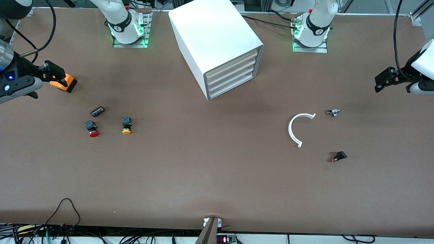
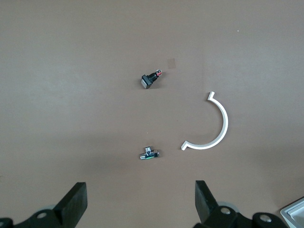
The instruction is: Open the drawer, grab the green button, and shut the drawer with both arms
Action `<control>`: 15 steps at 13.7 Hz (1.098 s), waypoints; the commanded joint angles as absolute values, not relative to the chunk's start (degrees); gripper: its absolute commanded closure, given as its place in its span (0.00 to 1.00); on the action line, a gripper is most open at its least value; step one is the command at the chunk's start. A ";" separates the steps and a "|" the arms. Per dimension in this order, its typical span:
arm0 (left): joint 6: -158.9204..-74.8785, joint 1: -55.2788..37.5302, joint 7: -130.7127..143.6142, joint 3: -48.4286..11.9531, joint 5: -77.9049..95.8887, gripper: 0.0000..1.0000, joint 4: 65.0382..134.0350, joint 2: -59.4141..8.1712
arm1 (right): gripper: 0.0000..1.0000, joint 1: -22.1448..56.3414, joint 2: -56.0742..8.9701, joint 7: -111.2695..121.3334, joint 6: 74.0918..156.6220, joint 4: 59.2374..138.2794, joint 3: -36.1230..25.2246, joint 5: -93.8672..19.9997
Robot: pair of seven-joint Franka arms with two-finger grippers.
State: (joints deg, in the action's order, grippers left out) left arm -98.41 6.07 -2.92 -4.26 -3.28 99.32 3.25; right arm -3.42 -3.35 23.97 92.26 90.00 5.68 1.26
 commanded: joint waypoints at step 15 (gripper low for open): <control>-91.41 5.27 -8.96 -14.05 15.20 0.00 99.32 -12.81 | 0.00 -4.22 -3.25 23.64 92.46 89.82 6.59 1.76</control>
State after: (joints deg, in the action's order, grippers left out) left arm -92.82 5.11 -7.06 -11.81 13.56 101.01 -9.34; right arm -3.45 -3.37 23.97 92.27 90.00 5.72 1.26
